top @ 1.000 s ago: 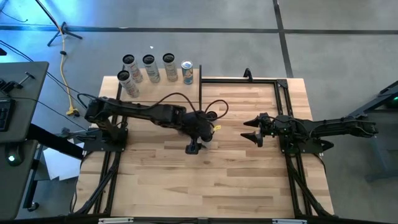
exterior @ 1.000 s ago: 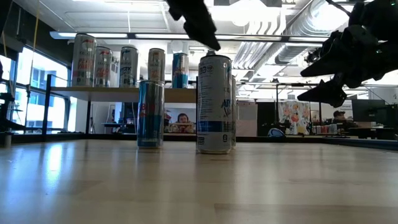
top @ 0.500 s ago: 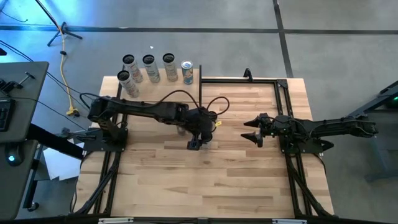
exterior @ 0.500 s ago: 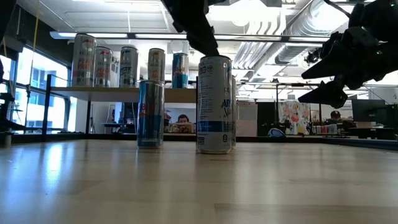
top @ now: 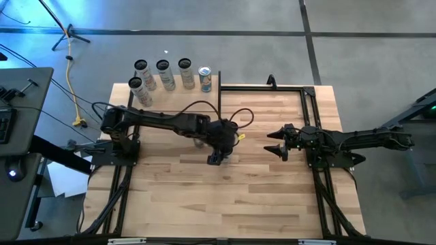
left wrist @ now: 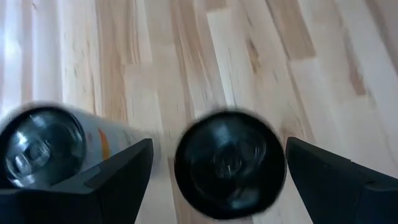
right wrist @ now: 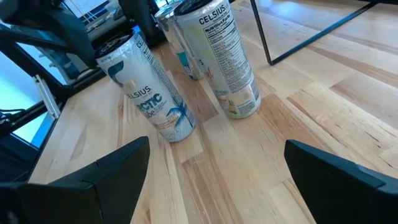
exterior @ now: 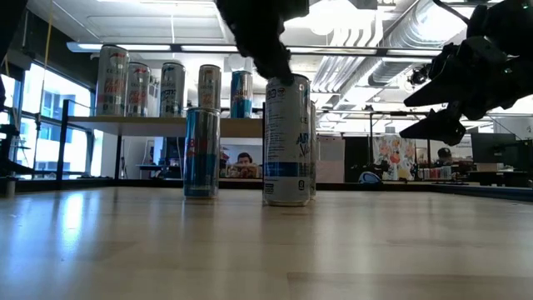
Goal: Place canned beverage on shelf
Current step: Put the white blue soda can on the shelf aligned with the other white blue soda can
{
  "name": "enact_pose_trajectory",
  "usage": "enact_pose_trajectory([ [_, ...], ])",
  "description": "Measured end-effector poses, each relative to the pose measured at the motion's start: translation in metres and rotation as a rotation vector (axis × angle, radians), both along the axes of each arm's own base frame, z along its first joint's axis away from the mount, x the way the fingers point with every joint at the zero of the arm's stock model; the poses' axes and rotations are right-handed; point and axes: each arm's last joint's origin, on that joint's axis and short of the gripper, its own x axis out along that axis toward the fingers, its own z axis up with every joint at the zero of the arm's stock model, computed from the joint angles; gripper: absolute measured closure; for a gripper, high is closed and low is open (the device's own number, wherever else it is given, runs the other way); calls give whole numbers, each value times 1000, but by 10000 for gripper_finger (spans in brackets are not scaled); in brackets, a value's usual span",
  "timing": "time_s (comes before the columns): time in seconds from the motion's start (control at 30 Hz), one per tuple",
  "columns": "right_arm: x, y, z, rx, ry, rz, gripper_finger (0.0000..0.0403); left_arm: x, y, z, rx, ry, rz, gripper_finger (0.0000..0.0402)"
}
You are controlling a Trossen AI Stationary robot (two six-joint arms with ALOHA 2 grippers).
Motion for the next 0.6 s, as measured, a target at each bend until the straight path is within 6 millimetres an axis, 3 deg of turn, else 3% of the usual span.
enact_pose_trajectory([
  [0.3,0,0,0,0,1,0,43,4,0,-13,-11,41,23,88],
  [0.6,0,0,-1,0,8,-1,43,0,0,-14,-33,92,51,170],
])
